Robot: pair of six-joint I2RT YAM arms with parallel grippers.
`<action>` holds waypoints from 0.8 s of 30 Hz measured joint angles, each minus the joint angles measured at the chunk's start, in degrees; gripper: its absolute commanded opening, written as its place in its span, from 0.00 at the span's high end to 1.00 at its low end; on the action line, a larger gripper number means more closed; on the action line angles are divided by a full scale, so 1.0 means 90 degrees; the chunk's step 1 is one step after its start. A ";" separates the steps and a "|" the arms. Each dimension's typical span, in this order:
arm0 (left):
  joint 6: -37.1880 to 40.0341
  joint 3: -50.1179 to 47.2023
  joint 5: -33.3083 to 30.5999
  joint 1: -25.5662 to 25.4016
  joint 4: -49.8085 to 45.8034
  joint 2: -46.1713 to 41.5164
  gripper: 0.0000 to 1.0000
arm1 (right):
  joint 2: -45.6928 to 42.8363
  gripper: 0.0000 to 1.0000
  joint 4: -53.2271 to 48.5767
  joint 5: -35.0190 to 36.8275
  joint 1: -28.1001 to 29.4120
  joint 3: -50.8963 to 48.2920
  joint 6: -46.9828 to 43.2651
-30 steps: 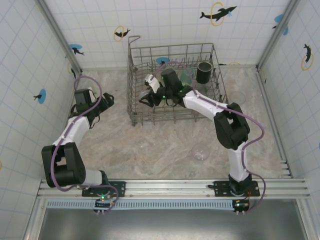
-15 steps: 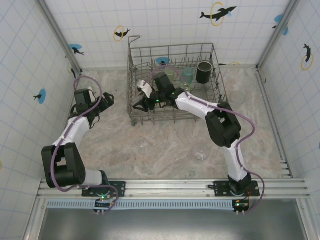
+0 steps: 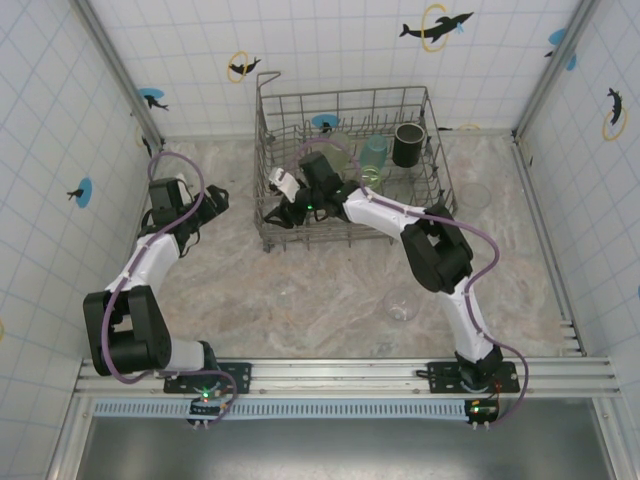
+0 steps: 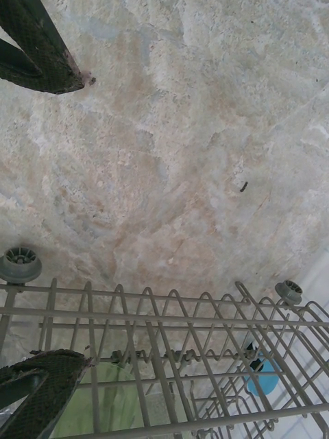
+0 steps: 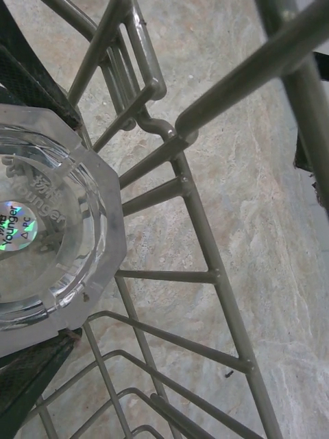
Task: Load the cups into the dish rack
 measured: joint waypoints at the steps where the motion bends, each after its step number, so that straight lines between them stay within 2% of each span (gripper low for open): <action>1: -0.0002 0.0002 0.0012 0.0000 0.0000 0.0000 0.02 | 0.0000 0.15 -0.0010 0.0066 0.0012 0.0010 -0.0053; 3: -0.0005 0.0000 0.0034 0.0000 -0.0002 0.0000 0.03 | 0.0000 0.08 -0.0068 0.0204 0.0046 0.0010 -0.0117; 7: -0.0017 0.0000 0.0053 0.0000 -0.0005 0.0000 0.02 | 0.0000 0.01 -0.0158 0.0583 0.0087 0.0012 -0.0211; 18: -0.0017 0.0002 0.0053 0.0000 -0.0005 -0.0002 0.02 | -0.0049 0.01 -0.0282 0.0925 0.0138 0.0010 -0.0177; 24: -0.0017 0.0000 0.0058 0.0000 -0.0010 -0.0015 0.03 | -0.0668 0.01 -0.0240 0.1110 0.0141 -0.0233 0.0015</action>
